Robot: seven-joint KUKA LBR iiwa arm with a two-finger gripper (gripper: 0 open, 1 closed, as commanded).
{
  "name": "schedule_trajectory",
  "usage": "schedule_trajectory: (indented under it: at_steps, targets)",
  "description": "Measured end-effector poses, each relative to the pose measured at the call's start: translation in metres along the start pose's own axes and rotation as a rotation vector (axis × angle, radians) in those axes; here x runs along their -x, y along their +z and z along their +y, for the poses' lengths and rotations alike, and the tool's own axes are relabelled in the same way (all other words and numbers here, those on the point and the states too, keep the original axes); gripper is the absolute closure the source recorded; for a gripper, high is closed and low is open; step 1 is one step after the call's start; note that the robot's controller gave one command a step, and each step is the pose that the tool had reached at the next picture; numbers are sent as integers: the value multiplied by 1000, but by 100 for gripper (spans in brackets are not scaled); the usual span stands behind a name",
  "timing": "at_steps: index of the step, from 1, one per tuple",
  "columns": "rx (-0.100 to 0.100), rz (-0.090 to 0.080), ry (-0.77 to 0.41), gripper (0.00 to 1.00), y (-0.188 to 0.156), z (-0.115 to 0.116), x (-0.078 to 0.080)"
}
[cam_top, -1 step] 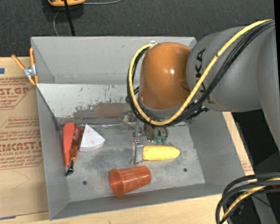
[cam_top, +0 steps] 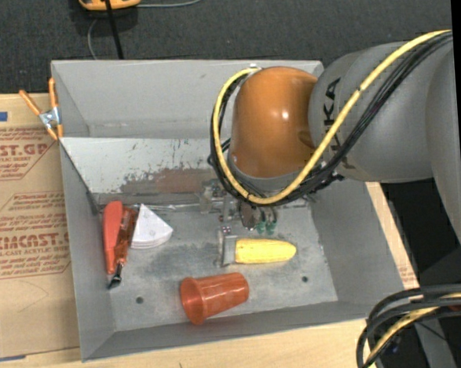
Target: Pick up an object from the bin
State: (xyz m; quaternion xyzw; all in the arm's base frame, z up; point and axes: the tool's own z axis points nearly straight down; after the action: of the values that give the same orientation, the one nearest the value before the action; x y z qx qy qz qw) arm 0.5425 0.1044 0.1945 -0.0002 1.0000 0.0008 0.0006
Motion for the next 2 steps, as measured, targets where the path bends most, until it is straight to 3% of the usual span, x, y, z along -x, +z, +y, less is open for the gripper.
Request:
schedule_trajectory:
  at_steps: [1, 2]
  targets:
    - [0, -1, -77, 0, 53, -5, -22]
    - [-1, 8, -169, 0, 61, -7, -58]
